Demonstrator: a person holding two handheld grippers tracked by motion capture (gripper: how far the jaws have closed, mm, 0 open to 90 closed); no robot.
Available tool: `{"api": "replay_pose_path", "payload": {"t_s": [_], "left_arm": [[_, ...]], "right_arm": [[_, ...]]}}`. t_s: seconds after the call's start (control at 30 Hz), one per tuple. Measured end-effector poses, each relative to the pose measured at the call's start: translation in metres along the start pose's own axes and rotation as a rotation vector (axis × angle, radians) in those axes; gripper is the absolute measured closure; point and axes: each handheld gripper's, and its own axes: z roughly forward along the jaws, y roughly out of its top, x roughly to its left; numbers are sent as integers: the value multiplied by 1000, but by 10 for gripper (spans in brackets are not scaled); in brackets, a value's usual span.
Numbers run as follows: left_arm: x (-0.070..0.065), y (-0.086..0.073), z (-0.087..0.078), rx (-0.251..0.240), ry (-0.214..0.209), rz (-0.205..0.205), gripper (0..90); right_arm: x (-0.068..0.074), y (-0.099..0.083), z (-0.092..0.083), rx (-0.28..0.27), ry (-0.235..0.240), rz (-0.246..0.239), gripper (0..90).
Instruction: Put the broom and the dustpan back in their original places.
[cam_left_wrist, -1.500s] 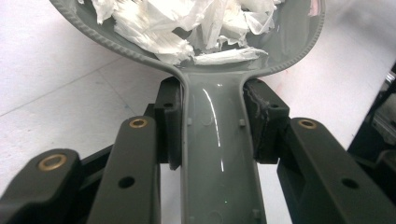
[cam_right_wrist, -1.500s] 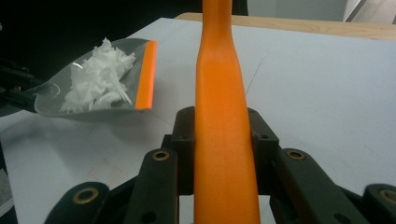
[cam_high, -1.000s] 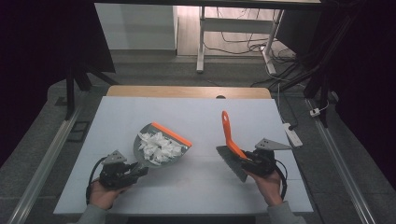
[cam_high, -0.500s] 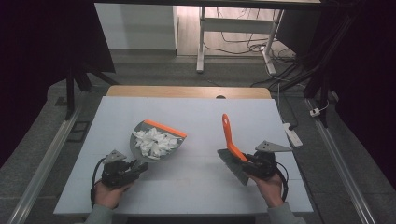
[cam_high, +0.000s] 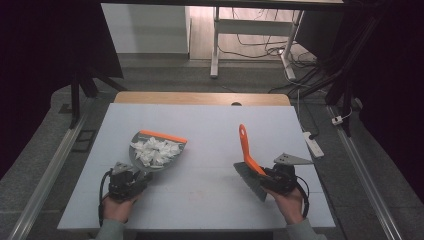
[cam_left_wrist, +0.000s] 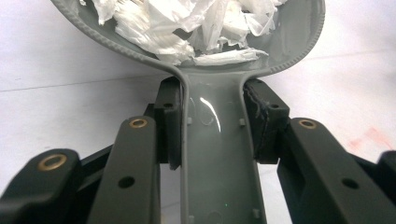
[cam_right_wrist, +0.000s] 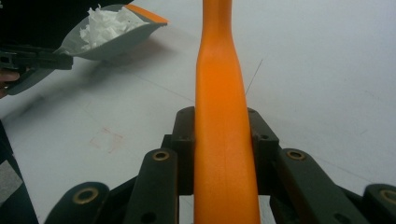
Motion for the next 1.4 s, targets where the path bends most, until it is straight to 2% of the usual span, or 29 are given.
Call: {"api": "replay_pose_path", "payload": {"t_s": [0.27, 0.5, 0.67, 0.73, 0.83, 0.93, 1.0, 1.13, 1.27, 1.4], "left_arm": [[15, -2, 6, 18, 67, -70, 613], [15, -3, 17, 50, 102, -108, 612], [12, -4, 18, 52, 103, -111, 609], [12, -4, 18, 52, 87, -114, 603], [12, -4, 17, 55, 64, -101, 501], [12, 0, 11, 55, 58, -53, 411], [13, 1, 7, 55, 57, -38, 367], [14, -1, 1, 56, 40, -28, 318], [12, -1, -4, 49, 46, -6, 282], [11, 0, -10, 37, 46, 17, 228]], "right_arm": [[-2, -3, 2, 23, -12, 7, 702], [-2, -3, 4, 40, -18, 7, 703], [-4, -5, 6, 51, -21, 15, 703], [-6, -6, 8, 60, -22, 17, 703], [-9, -7, 11, 79, -23, 30, 702], [-14, -8, 16, 99, -30, 35, 703], [-17, -8, 19, 108, -40, 35, 703], [-26, -7, 22, 114, -48, 56, 703], [-35, -6, 24, 123, -55, 75, 699], [-42, -5, 25, 139, -74, 68, 684]]}}
